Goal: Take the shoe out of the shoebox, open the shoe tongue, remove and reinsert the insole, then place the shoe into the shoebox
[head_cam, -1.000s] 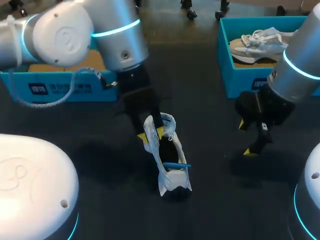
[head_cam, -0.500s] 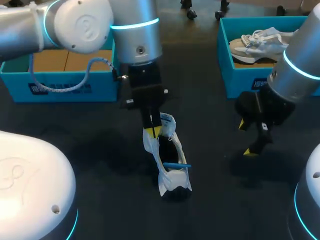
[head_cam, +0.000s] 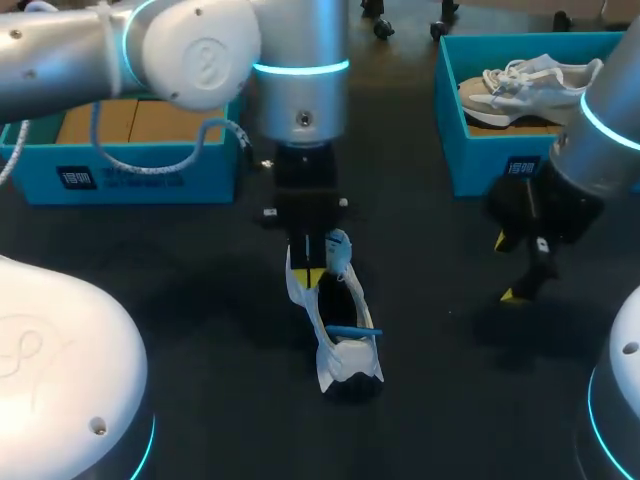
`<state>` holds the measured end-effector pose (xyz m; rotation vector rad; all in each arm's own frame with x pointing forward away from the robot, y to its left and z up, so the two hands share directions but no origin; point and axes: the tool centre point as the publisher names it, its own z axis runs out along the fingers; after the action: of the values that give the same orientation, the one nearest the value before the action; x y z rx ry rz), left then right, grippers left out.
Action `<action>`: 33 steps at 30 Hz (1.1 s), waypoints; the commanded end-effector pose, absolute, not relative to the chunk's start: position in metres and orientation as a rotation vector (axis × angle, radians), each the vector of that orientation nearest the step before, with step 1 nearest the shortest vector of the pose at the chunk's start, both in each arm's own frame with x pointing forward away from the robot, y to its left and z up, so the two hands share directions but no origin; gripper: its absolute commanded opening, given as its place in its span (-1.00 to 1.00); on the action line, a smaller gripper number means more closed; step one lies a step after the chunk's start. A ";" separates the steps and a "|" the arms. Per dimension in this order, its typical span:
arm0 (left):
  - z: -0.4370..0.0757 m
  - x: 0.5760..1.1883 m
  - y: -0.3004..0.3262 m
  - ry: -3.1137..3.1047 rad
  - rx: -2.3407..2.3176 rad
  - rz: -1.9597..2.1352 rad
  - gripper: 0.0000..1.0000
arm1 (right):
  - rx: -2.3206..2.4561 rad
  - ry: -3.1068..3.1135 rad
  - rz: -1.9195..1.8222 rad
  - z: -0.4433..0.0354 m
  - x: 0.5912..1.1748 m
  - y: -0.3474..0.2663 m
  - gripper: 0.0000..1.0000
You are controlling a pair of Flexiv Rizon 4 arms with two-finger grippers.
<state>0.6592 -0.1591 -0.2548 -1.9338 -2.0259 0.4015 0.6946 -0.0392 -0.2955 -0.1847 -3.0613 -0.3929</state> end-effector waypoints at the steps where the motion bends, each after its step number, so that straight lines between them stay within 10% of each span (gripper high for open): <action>1: -0.260 0.663 -0.170 -2.001 -1.907 0.330 -1.00 | -0.212 -3.048 -0.383 -0.285 0.690 -0.053 1.00; 33: -0.344 0.649 -0.195 -2.039 -1.898 0.375 -1.00 | -0.212 -3.048 -0.383 -0.285 0.690 -0.053 1.00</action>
<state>0.6543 -0.2002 -0.3392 -1.8910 -2.0101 0.3747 0.6907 -0.0530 -0.2843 -0.2121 -3.0463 -0.3856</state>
